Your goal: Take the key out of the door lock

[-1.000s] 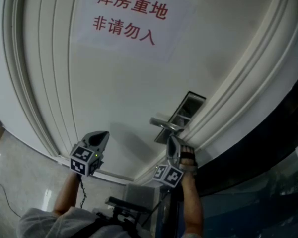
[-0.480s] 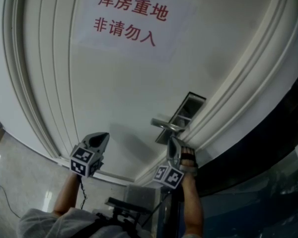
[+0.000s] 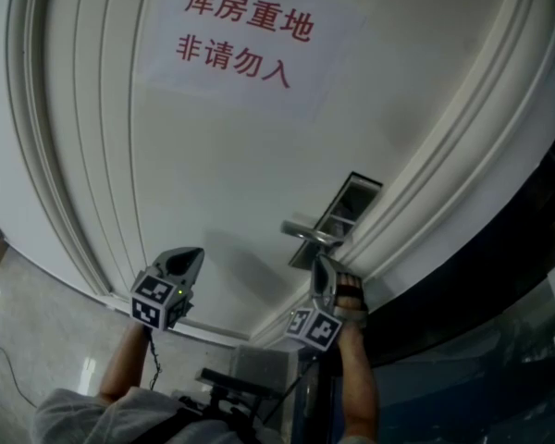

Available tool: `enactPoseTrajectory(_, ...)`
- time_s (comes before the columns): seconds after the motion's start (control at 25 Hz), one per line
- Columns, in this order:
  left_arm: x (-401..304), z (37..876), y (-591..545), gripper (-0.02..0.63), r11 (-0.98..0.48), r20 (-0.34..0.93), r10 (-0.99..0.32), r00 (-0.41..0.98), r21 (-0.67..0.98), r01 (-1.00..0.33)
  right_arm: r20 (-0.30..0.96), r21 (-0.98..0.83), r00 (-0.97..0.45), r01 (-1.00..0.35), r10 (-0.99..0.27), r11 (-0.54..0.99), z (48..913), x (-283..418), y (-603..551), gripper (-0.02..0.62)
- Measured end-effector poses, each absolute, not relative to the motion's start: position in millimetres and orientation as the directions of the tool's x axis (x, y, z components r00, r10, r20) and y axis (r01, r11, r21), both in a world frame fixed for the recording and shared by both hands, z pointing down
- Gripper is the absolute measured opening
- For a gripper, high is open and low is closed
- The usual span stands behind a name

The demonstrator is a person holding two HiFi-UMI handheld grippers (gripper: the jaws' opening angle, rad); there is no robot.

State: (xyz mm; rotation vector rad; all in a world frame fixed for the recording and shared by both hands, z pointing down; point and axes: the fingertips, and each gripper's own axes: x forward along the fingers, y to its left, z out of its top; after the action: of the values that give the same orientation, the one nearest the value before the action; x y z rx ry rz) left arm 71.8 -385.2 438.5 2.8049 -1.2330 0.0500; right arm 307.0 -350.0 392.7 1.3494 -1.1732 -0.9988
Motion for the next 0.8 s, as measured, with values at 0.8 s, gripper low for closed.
enactPoseTrajectory(0.8,59,441,-381,0.005,-0.675,0.059,-0.733,0.678,0.059,-0.735,0.036,0.993,0.198,-0.118,-0.980,0.012,393,305,-344,0.023)
